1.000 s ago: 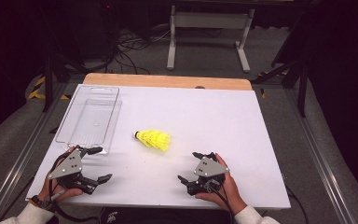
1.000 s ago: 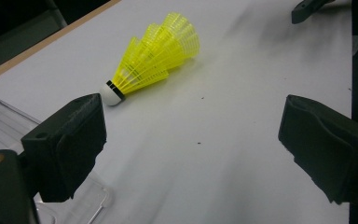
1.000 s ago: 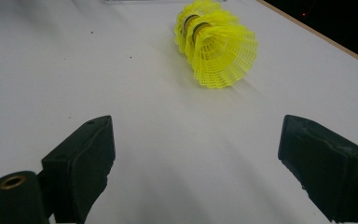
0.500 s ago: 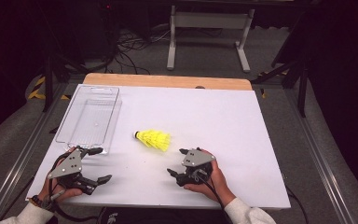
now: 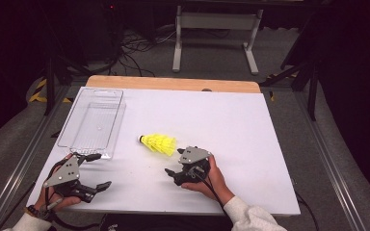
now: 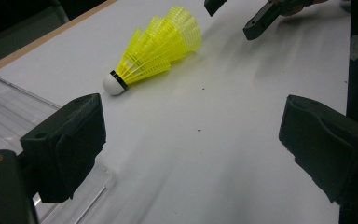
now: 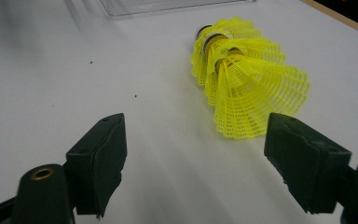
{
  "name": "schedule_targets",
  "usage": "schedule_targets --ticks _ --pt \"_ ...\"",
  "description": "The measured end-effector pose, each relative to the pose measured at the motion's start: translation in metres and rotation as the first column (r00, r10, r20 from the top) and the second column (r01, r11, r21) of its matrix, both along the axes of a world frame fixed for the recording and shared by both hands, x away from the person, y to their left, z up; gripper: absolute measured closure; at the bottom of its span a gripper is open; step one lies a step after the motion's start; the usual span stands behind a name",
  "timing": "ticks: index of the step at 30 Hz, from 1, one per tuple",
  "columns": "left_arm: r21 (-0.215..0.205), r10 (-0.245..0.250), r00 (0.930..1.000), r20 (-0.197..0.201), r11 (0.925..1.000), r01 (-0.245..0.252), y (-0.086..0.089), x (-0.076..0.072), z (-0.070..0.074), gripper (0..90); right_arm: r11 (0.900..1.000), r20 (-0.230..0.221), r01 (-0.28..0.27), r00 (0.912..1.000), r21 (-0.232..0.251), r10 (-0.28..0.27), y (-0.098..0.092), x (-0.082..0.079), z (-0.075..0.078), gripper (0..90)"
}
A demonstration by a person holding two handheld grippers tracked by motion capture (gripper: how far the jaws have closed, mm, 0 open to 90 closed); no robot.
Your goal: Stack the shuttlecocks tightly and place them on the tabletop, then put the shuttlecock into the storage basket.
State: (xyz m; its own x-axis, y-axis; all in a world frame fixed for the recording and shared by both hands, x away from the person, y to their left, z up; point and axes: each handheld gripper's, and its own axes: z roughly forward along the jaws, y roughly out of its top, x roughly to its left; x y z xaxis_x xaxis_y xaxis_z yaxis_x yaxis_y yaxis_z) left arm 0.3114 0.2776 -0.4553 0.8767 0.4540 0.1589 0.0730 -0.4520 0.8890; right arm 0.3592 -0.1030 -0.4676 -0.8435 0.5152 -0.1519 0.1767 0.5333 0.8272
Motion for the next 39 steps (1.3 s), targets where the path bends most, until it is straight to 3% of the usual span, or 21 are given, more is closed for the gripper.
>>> schedule_targets --ticks 17,21,24,25,30,32,35,37,39 --pt "-0.009 0.011 0.9999 -0.005 0.9999 -0.011 0.004 -0.004 0.0 8.1 1.0 -0.035 -0.01 0.9994 -0.015 0.01 0.021 0.012 -0.004 23.2" --pt "-0.007 0.012 0.9999 -0.006 0.9999 -0.012 0.004 -0.003 0.0 8.1 0.999 -0.071 0.014 0.9974 -0.031 -0.017 0.029 0.023 -0.007 23.6" --pt "-0.012 0.013 0.9999 -0.003 0.9998 -0.013 0.004 -0.004 0.0 8.1 1.0 -0.098 0.022 0.9949 -0.012 -0.023 0.033 0.031 -0.008 23.9" --pt "-0.007 0.015 0.9999 0.001 0.9999 -0.015 0.005 -0.004 0.001 8.1 1.0 -0.125 0.023 0.9918 -0.004 -0.024 0.039 0.037 -0.009 23.4" --pt "-0.004 0.015 0.9999 -0.006 0.9999 -0.015 0.004 -0.005 0.001 8.3 0.998 -0.172 0.067 0.983 0.013 -0.064 0.055 0.047 -0.012 22.1" --pt "-0.006 0.018 0.9998 -0.004 0.9998 -0.018 0.003 -0.004 0.001 8.3 0.995 -0.193 0.09 0.9778 0.041 -0.081 0.06 0.05 -0.013 22.1" --pt "0.004 0.013 0.9999 -0.003 0.9999 -0.013 0.002 -0.005 0.001 8.4 0.989 -0.184 0.147 0.9732 0.036 -0.138 0.067 0.052 -0.013 23.6" --pt "0.006 0.013 0.9999 -0.004 0.9999 -0.013 0.001 -0.005 0.001 8.4 0.979 -0.17 0.2 0.9671 0.044 -0.189 0.068 0.053 -0.013 27.5" --pt "0.009 0.012 0.9999 0.001 0.9999 -0.012 0.001 -0.005 0.001 8.5 0.974 -0.175 0.218 0.9629 0.054 -0.206 0.069 0.054 -0.013 28.1"
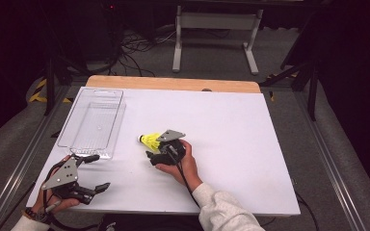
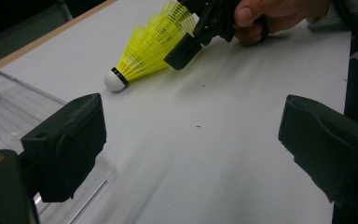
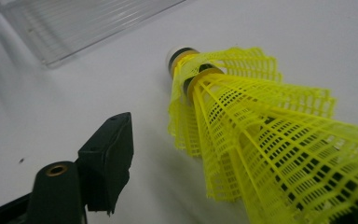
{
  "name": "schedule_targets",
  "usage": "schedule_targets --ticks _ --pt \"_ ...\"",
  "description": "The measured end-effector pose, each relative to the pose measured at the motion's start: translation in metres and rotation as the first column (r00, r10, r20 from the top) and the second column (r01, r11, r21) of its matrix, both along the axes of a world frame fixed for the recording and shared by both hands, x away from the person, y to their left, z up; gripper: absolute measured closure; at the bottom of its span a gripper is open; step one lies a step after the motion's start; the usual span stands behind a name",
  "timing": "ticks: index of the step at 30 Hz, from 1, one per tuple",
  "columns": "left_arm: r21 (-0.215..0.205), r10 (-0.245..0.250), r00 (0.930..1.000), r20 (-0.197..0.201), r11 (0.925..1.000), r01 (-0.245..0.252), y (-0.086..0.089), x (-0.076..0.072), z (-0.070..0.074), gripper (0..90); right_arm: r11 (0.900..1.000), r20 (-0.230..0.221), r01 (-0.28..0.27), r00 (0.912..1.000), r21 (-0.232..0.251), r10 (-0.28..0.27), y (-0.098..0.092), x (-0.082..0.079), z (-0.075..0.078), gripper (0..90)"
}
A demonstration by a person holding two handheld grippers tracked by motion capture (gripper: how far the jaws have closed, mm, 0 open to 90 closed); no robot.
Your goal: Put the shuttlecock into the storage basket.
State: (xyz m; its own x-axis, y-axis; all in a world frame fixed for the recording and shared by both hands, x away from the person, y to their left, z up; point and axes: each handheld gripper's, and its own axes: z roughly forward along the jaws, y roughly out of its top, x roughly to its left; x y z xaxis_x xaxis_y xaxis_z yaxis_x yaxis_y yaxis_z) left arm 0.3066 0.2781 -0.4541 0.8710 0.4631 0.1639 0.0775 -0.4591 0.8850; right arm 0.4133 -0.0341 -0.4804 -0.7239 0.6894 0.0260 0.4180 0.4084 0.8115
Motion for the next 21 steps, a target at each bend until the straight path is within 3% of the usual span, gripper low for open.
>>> schedule_targets --ticks 5,10,13,21 --pt "-0.003 -0.004 1.0 -0.007 1.0 0.004 -0.002 0.0 0.0 8.5 0.995 0.008 0.098 0.9952 -0.021 -0.097 0.006 0.006 -0.001 38.3" --pt "-0.003 -0.009 0.9999 -0.008 1.0 0.009 -0.003 0.0 0.0 8.5 0.99 0.027 0.138 0.9903 -0.041 -0.137 0.012 0.01 -0.001 54.9" --pt "-0.001 -0.01 0.9999 -0.006 1.0 0.01 -0.003 0.001 0.0 8.5 0.985 0.056 0.151 0.9877 -0.087 -0.146 0.015 0.012 0.001 66.7" --pt "-0.005 -0.009 1.0 0.0 0.9999 0.009 -0.002 0.001 0.0 8.4 0.988 0.096 0.109 0.9905 -0.114 -0.098 0.018 0.014 0.002 84.8"
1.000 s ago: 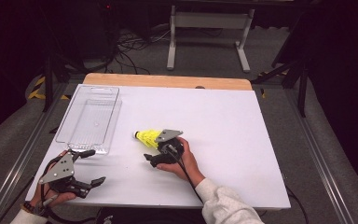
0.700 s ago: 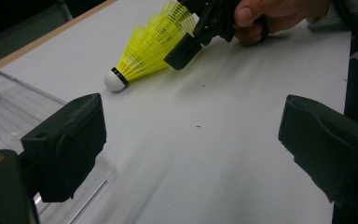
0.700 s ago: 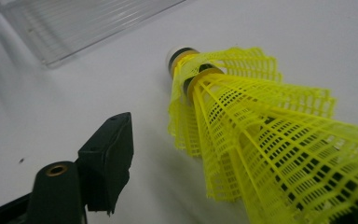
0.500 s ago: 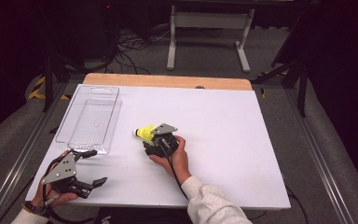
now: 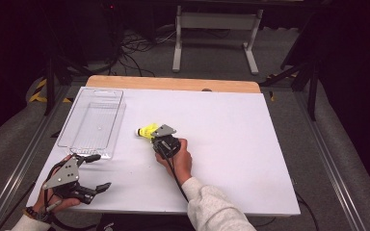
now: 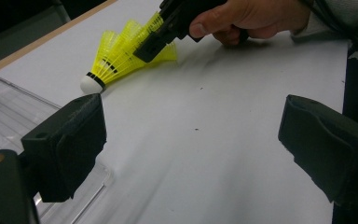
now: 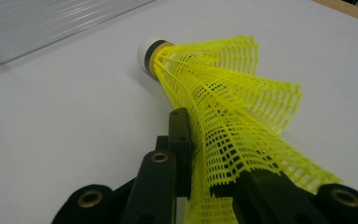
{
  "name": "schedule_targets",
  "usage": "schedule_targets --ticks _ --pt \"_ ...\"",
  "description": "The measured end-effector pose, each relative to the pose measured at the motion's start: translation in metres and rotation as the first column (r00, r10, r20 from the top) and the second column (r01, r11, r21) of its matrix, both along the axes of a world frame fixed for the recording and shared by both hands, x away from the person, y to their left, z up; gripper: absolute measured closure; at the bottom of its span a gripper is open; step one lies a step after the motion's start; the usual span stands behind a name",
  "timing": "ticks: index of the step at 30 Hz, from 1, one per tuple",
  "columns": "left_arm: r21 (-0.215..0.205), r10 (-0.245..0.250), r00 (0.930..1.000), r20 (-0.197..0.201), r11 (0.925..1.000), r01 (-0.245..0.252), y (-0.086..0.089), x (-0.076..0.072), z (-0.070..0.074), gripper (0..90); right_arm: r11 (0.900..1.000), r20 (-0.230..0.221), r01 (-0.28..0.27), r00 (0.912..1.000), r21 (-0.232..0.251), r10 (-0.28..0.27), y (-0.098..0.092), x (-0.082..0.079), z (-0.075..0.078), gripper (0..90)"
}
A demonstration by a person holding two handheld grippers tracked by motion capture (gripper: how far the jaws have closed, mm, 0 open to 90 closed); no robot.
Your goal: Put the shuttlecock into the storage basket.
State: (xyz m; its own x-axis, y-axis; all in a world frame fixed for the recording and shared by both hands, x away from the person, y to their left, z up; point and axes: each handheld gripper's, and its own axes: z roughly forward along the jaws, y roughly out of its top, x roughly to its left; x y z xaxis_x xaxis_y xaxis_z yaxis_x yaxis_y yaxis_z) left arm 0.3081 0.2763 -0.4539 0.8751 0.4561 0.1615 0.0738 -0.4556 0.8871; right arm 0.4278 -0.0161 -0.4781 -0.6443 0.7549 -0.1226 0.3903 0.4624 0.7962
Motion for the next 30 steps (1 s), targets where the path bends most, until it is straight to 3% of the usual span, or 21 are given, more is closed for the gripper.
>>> schedule_targets --ticks 30 --pt "-0.003 0.01 0.9999 0.004 0.9999 -0.01 0.002 0.0 0.001 8.5 0.997 0.039 -0.053 0.9979 0.047 0.052 -0.011 -0.008 0.013 86.8"
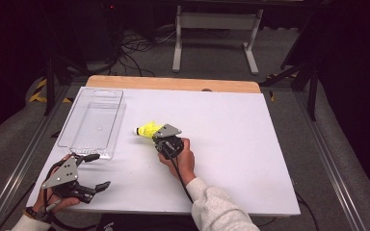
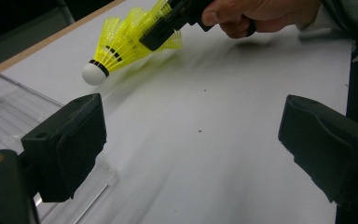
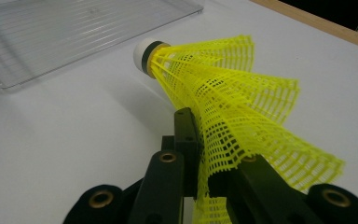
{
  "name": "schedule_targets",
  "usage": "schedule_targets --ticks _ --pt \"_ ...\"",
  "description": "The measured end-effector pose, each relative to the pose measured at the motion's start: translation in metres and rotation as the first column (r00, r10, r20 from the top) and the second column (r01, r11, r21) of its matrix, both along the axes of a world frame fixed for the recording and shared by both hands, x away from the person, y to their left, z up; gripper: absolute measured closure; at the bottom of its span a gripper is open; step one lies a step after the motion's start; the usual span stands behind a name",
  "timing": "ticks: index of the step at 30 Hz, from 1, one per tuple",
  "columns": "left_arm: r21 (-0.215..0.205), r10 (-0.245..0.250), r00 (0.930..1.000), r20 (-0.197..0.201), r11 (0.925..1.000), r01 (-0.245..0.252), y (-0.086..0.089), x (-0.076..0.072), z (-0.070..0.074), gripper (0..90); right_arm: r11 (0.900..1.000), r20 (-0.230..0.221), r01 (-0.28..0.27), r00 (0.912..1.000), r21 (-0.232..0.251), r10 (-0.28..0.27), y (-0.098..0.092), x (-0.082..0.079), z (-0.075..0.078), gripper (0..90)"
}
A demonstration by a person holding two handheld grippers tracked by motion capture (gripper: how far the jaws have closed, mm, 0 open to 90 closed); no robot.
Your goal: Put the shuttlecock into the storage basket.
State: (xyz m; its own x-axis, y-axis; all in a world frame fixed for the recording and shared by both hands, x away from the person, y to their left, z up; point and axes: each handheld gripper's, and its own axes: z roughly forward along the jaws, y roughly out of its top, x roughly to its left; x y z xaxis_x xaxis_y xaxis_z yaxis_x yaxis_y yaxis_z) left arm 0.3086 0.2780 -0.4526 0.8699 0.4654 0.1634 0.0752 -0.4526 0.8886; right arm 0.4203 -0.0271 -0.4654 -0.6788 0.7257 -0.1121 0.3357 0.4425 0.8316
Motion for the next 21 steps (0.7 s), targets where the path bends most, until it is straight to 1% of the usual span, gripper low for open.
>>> schedule_targets --ticks 6,7,13,18,20,21 --pt "-0.007 0.003 1.0 0.002 1.0 -0.003 0.0 0.0 0.0 8.4 1.0 0.003 0.001 1.0 0.009 -0.001 -0.005 0.0 0.003 86.9" --pt "-0.011 0.002 1.0 -0.004 0.9999 -0.002 -0.001 -0.001 -0.001 8.4 1.0 0.003 0.003 1.0 0.012 -0.003 -0.006 -0.001 0.004 86.9" --pt "-0.007 0.003 1.0 -0.005 1.0 -0.003 -0.001 -0.001 0.0 8.4 1.0 0.008 -0.001 1.0 0.018 0.001 -0.01 -0.002 0.007 87.0" --pt "-0.005 0.006 1.0 -0.003 1.0 -0.006 -0.001 0.0 0.0 8.4 1.0 0.016 -0.011 0.9998 0.012 0.011 -0.013 -0.004 0.009 87.1" --pt "-0.003 0.007 1.0 -0.001 1.0 -0.007 -0.001 0.0 0.0 8.4 1.0 0.014 -0.007 0.9999 0.018 0.006 -0.014 -0.004 0.01 87.1" --pt "-0.007 0.01 1.0 -0.001 0.9999 -0.01 -0.001 0.0 0.0 8.4 1.0 0.02 -0.006 0.9998 0.017 0.005 -0.015 -0.004 0.011 87.1"
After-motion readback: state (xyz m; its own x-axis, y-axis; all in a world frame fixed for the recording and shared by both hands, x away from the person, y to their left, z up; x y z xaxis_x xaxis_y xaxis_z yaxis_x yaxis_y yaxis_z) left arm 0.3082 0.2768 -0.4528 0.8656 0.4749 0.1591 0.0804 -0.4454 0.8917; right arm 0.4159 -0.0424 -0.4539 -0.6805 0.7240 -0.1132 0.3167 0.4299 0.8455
